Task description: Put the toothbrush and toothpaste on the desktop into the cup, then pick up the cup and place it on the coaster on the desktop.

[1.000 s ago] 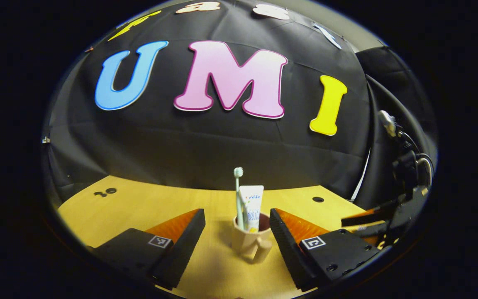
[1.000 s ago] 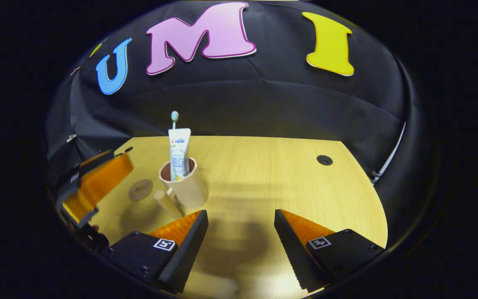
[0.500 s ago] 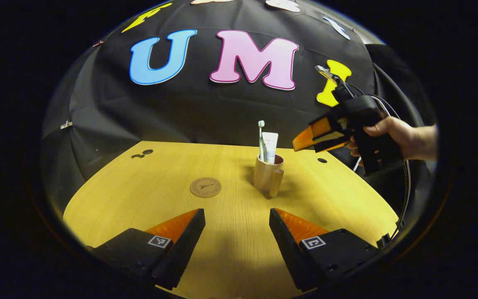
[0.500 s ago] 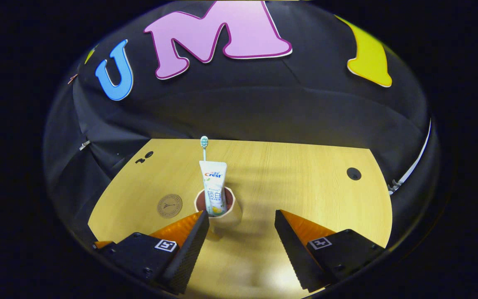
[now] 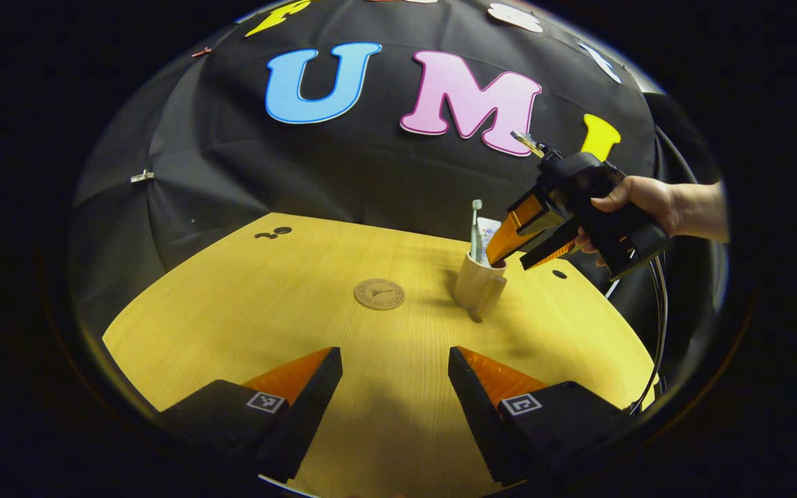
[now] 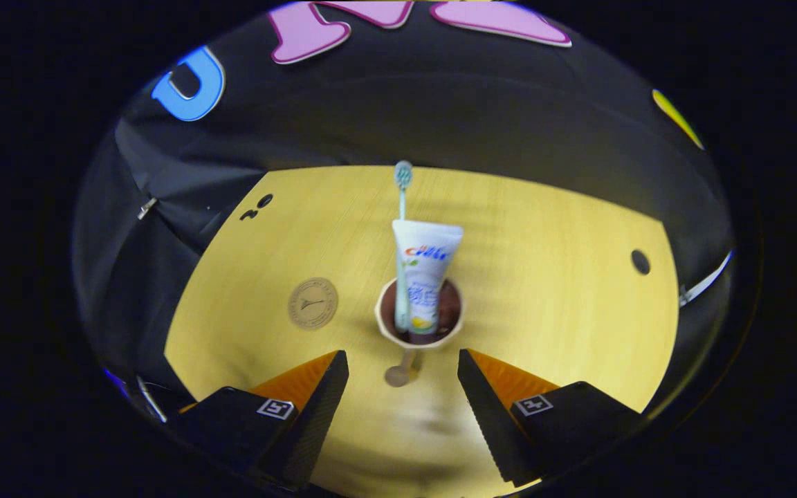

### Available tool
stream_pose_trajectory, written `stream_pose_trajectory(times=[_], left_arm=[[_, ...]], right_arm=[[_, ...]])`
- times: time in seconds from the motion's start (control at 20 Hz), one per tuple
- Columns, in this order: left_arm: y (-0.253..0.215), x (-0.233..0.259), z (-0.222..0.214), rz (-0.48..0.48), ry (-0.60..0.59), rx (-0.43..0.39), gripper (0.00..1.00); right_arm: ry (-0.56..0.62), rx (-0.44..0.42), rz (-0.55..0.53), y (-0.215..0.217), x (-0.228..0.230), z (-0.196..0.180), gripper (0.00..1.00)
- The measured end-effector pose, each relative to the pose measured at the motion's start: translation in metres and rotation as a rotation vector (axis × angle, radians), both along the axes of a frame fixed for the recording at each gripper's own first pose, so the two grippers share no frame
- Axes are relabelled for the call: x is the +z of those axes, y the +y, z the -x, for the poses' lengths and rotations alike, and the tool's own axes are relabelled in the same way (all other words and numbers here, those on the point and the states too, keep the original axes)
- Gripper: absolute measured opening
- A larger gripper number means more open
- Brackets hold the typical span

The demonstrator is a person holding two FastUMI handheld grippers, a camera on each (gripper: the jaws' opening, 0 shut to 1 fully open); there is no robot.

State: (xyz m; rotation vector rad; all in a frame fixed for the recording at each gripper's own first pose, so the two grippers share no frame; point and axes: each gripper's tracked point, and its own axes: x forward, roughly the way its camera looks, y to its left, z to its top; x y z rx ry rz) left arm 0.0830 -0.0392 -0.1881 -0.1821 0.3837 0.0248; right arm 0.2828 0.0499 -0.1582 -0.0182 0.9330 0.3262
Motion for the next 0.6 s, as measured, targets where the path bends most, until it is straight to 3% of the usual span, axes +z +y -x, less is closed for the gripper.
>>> stream_pose_trajectory(times=[0.15, 0.6], left_arm=[[0.012, -0.015, 0.018, 0.019, 0.042, 0.024, 0.98], [0.049, -0.034, 0.038, 0.037, 0.097, 0.114, 0.98]], right_arm=[[0.031, 0.000, 0.078, -0.002, -0.016, -0.009, 0.98], [0.274, -0.083, 0.105, 0.008, -0.065, -0.018, 0.98]])
